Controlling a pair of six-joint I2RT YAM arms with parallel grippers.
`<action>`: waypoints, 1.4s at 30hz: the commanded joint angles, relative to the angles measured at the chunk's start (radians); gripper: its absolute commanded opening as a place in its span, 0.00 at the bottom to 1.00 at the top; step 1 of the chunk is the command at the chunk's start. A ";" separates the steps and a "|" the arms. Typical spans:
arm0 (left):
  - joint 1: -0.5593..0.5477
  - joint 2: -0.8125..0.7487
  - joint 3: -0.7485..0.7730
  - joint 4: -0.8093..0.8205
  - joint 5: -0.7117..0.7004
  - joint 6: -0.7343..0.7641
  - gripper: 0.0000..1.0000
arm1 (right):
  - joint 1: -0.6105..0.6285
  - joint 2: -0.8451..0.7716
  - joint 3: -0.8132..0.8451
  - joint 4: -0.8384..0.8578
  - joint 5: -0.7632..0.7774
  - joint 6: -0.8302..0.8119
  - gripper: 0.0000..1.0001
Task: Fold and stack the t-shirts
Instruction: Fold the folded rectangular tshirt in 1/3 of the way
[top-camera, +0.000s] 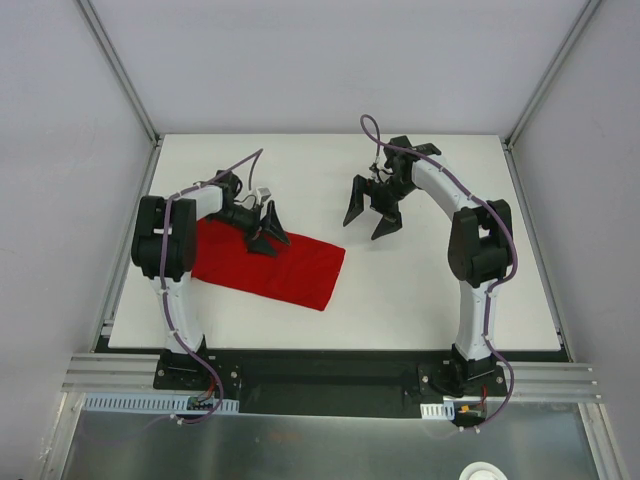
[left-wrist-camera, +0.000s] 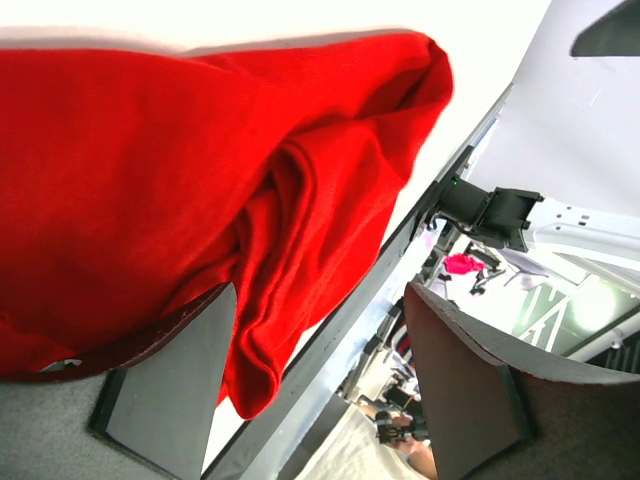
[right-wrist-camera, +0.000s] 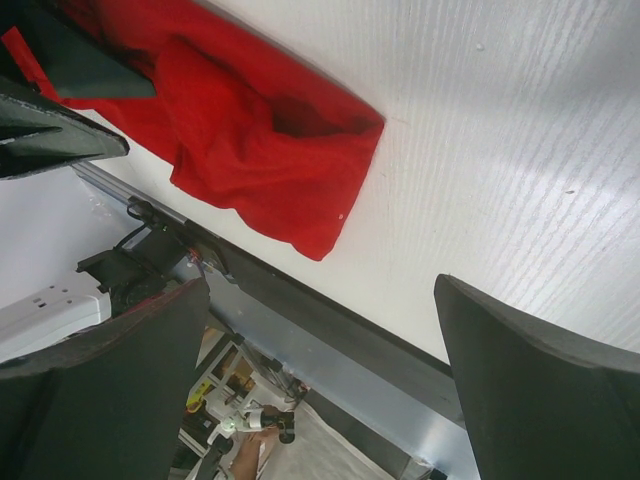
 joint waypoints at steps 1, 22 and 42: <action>-0.013 -0.055 0.021 -0.003 0.036 0.035 0.69 | 0.005 -0.063 0.015 -0.011 -0.005 0.008 1.00; -0.086 0.099 0.037 -0.045 -0.096 0.063 0.41 | 0.007 -0.080 0.003 -0.009 -0.001 0.005 1.00; -0.083 -0.082 0.082 -0.078 -0.085 0.061 0.00 | 0.007 -0.083 -0.014 -0.006 -0.011 0.003 1.00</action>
